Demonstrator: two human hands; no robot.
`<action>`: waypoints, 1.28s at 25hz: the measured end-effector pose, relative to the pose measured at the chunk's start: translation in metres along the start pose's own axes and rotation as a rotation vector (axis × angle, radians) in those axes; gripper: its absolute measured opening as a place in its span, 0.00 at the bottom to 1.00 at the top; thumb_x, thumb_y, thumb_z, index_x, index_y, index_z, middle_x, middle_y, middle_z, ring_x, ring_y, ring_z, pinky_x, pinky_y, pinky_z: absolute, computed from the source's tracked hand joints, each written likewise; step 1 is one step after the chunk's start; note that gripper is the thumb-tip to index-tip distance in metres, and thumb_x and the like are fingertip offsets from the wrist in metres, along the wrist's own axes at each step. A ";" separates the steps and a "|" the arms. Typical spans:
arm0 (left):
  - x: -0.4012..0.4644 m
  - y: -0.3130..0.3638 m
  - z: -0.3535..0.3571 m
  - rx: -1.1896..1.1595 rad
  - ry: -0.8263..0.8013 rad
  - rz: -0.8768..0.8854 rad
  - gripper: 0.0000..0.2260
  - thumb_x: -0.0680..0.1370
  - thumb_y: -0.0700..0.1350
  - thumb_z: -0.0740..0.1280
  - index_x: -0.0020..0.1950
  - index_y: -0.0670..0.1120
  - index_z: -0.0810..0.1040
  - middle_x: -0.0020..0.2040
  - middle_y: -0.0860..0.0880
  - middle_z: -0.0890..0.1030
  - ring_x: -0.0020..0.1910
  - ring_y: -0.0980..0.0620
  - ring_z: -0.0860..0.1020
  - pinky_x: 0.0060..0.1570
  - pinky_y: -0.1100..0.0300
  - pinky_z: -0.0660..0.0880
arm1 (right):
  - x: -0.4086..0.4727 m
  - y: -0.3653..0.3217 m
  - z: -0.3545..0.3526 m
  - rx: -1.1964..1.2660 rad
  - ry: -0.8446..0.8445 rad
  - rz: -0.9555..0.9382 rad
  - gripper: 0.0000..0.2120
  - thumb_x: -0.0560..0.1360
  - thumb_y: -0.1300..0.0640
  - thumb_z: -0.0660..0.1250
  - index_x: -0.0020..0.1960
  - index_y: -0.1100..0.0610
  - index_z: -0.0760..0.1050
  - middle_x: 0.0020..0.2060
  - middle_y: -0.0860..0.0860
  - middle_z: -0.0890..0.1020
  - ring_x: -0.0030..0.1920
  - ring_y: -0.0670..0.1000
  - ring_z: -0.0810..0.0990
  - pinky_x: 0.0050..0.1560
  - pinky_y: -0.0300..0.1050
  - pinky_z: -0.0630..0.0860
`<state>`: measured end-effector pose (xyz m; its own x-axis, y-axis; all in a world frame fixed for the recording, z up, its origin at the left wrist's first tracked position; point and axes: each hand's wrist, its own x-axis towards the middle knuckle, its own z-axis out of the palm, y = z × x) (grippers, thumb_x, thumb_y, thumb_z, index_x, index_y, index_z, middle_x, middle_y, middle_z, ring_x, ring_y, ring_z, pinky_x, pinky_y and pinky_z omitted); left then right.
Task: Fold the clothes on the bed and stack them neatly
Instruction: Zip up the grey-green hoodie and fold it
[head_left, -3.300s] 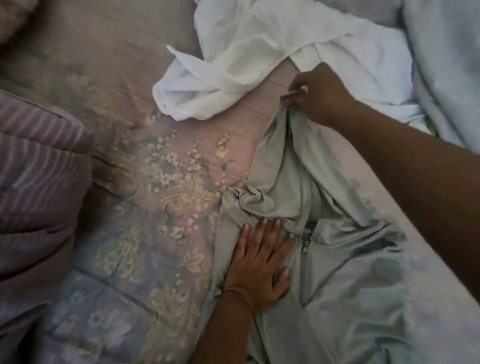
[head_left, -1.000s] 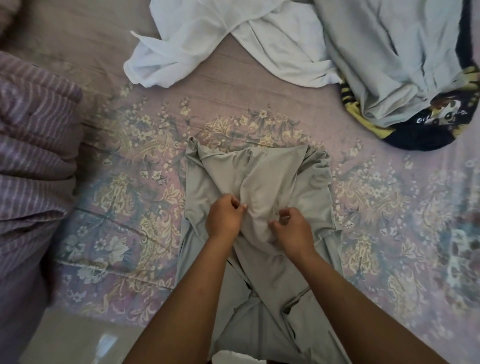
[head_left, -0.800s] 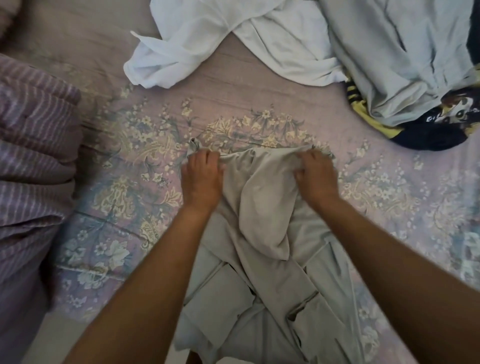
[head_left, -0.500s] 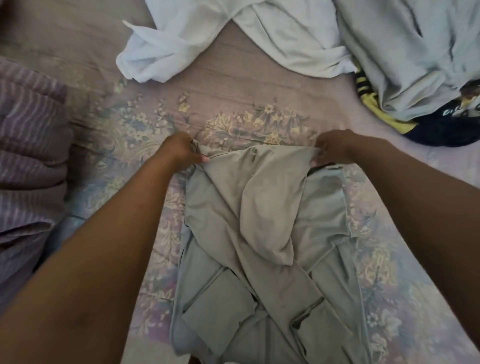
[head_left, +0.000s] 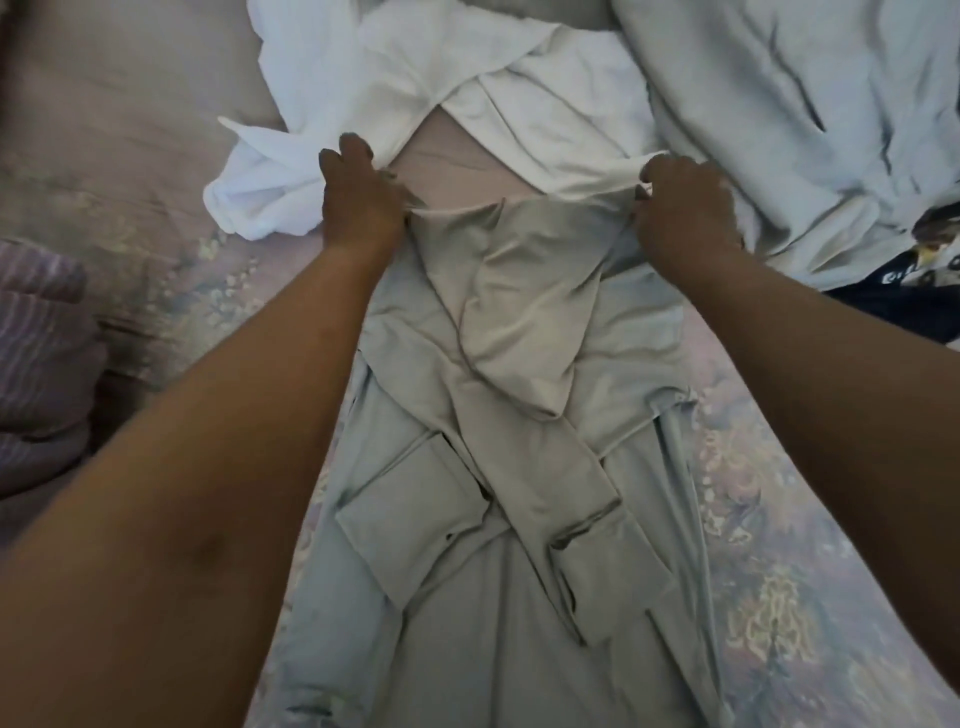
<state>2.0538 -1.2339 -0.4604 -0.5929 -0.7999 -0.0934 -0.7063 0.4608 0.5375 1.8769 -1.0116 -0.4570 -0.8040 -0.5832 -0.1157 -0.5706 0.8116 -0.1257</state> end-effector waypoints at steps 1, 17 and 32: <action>-0.013 -0.001 0.010 0.088 -0.001 0.091 0.22 0.82 0.41 0.60 0.73 0.32 0.65 0.71 0.30 0.66 0.71 0.36 0.68 0.70 0.51 0.64 | -0.009 -0.009 0.008 0.016 0.032 -0.040 0.21 0.82 0.61 0.59 0.72 0.68 0.68 0.70 0.69 0.70 0.72 0.68 0.68 0.69 0.62 0.67; -0.296 -0.092 0.005 0.064 -0.151 0.110 0.17 0.79 0.43 0.64 0.60 0.30 0.77 0.55 0.31 0.79 0.53 0.32 0.77 0.54 0.40 0.74 | -0.340 -0.009 0.068 0.343 -0.027 0.240 0.20 0.77 0.60 0.72 0.64 0.68 0.74 0.54 0.67 0.80 0.53 0.67 0.79 0.53 0.60 0.76; -0.313 -0.122 -0.020 -0.287 -0.475 -0.711 0.16 0.79 0.45 0.72 0.40 0.33 0.80 0.34 0.37 0.82 0.34 0.43 0.81 0.37 0.54 0.74 | -0.374 0.004 0.049 0.838 -0.139 1.149 0.19 0.77 0.57 0.69 0.35 0.71 0.72 0.33 0.62 0.72 0.36 0.57 0.70 0.41 0.50 0.64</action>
<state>2.3329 -1.0476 -0.4794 -0.1951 -0.5864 -0.7862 -0.8812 -0.2472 0.4031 2.1837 -0.7915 -0.4620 -0.6937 0.3339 -0.6382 0.6799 0.5961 -0.4271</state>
